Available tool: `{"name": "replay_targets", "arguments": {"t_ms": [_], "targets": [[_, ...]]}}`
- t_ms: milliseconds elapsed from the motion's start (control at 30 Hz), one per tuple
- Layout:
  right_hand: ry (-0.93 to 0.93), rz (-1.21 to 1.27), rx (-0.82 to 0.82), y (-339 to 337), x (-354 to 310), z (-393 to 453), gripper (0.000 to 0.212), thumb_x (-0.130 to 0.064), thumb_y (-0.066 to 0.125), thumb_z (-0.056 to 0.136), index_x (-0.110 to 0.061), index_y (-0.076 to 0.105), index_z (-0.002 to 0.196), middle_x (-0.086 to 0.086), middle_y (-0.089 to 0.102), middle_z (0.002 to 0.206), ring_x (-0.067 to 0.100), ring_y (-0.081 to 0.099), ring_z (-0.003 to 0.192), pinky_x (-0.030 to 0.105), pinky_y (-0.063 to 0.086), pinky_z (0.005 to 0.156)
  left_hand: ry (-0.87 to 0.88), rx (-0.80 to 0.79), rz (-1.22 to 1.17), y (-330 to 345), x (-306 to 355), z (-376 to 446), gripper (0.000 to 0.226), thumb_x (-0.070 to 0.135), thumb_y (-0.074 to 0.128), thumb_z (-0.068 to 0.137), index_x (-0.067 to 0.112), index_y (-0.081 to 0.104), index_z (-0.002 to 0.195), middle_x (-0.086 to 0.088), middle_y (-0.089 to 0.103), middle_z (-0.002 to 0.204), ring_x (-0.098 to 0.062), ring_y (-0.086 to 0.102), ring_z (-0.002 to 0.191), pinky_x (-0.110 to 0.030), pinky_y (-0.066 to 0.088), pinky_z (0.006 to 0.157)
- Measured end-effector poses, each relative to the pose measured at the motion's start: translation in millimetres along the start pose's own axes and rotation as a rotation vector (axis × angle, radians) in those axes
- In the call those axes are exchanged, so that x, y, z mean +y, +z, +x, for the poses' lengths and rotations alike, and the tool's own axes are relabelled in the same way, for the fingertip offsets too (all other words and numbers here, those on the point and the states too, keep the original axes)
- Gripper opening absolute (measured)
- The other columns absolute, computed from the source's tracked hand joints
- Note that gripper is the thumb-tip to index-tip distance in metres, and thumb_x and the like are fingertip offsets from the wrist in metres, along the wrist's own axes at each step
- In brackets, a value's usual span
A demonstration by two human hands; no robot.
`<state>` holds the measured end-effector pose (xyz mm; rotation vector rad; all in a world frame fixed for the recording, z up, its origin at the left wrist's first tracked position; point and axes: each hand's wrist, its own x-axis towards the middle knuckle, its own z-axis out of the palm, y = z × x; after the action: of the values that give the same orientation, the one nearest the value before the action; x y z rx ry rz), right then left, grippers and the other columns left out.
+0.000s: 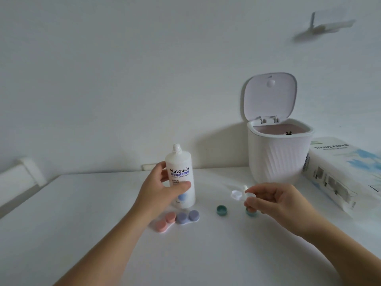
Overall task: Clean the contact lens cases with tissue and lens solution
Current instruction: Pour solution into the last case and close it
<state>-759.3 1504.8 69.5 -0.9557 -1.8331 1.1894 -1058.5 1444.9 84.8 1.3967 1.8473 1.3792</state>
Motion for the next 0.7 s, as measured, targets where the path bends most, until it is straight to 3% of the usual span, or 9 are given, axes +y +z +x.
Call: {"name": "replay_targets", "arguments": {"t_ms": [267,367,467,600,700], "targets": [[0.037,0.062,-0.005,3,1,0,0.008,-0.013,0.079,0.084,-0.015,0.078,0.091,0.010,0.077,0.075,0.014,0.070,0.067,0.012,0.050,0.062,0.031,-0.005,-0.028,8,-3,7,0.054,0.037,0.088,0.066,0.040,0.060,0.112,0.019,0.076,0.097,-0.001,0.072,0.089,-0.028,0.052,0.078],[0.046,0.047,-0.017,4,-1,-1,0.008,-0.017,0.079,0.084,-0.020,0.078,0.091,0.009,0.078,0.079,0.017,0.074,0.073,0.015,0.052,0.067,0.073,0.005,-0.028,11,0,11,0.057,0.033,0.091,0.063,0.041,0.058,0.109,0.019,0.076,0.097,-0.001,0.072,0.089,-0.028,0.054,0.077],[0.040,0.048,-0.037,5,-2,-2,0.013,-0.025,0.081,0.082,-0.031,0.077,0.094,0.008,0.079,0.084,0.023,0.077,0.084,0.019,0.055,0.072,0.189,0.011,-0.012,15,2,10,0.058,0.035,0.090,0.060,0.047,0.058,0.107,0.022,0.073,0.105,0.002,0.069,0.100,-0.027,0.054,0.085],[0.037,0.065,-0.051,5,-2,-3,0.030,-0.043,0.086,0.073,-0.041,0.075,0.101,0.003,0.080,0.092,0.022,0.077,0.091,0.035,0.057,0.089,0.351,0.035,0.058,16,1,0,0.062,0.036,0.089,0.063,0.050,0.056,0.114,0.029,0.068,0.114,0.008,0.062,0.111,-0.020,0.046,0.086],[0.009,0.074,-0.038,7,-6,-5,0.034,-0.047,0.080,0.066,-0.041,0.077,0.099,0.002,0.080,0.092,0.023,0.077,0.092,0.030,0.060,0.088,0.423,0.022,0.139,16,0,-3,0.063,0.037,0.089,0.066,0.053,0.056,0.116,0.029,0.066,0.117,0.007,0.060,0.114,-0.014,0.043,0.085]]}}
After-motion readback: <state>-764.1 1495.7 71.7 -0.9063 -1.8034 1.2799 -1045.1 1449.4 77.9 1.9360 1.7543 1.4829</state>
